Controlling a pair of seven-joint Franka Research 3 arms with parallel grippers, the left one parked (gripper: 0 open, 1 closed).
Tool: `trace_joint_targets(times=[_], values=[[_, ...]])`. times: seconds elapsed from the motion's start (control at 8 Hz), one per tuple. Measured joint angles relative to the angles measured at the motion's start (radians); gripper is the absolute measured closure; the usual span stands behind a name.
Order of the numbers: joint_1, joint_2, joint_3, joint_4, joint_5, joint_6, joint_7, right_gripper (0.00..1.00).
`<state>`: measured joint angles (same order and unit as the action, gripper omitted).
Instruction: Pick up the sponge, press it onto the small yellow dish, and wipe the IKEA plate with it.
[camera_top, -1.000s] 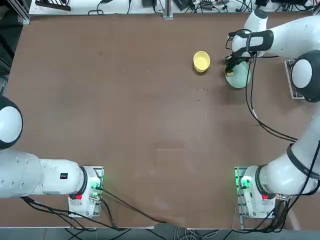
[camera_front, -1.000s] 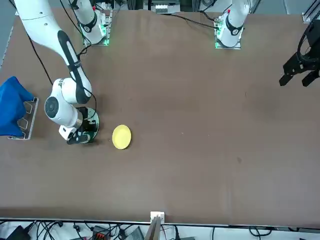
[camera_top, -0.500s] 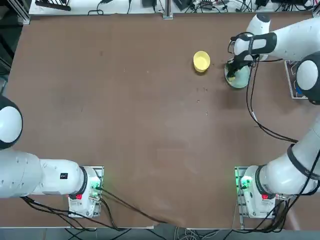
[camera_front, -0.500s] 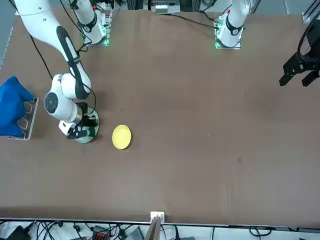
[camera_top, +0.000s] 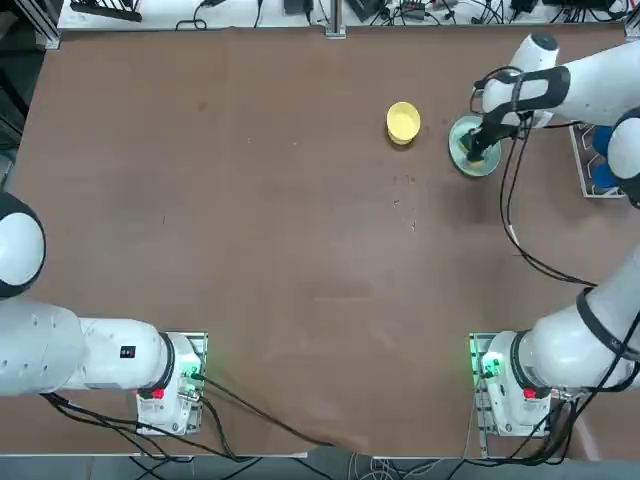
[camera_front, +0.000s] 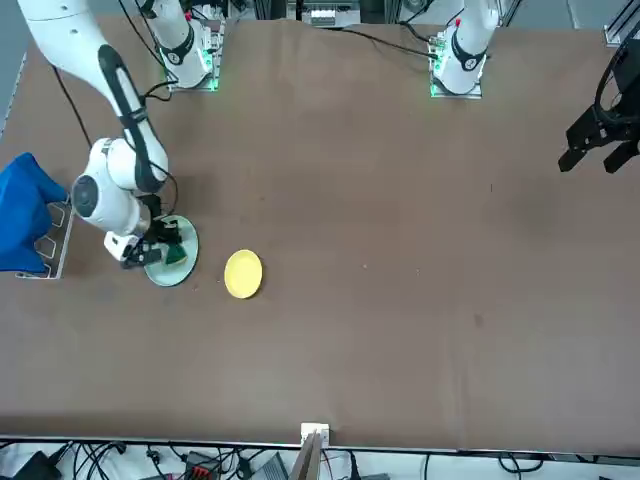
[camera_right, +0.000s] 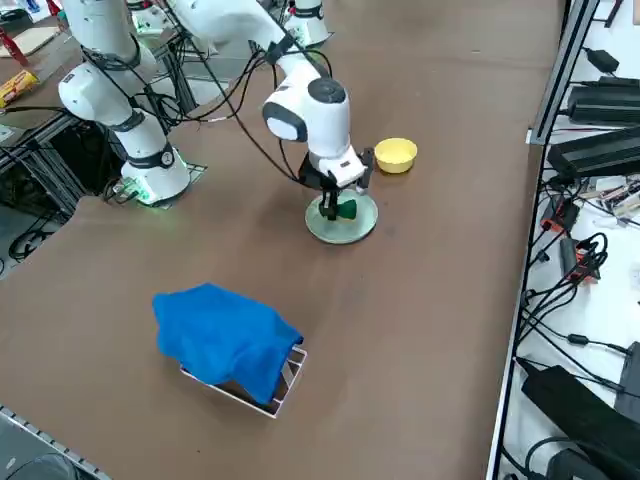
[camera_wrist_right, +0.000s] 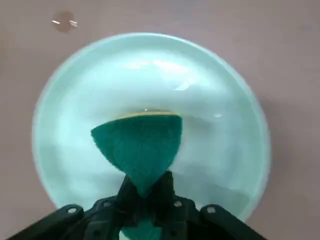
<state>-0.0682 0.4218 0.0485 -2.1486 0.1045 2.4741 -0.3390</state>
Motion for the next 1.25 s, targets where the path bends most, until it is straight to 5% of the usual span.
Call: trace_joint_targets(times=[0.38,1.25], values=[[-0.057,0.012,-0.002,0.020,-0.002,0.001,-0.087,0.89],[0.008,0.087,0.016,0.142,0.001,0.002,-0.017,0.89]])
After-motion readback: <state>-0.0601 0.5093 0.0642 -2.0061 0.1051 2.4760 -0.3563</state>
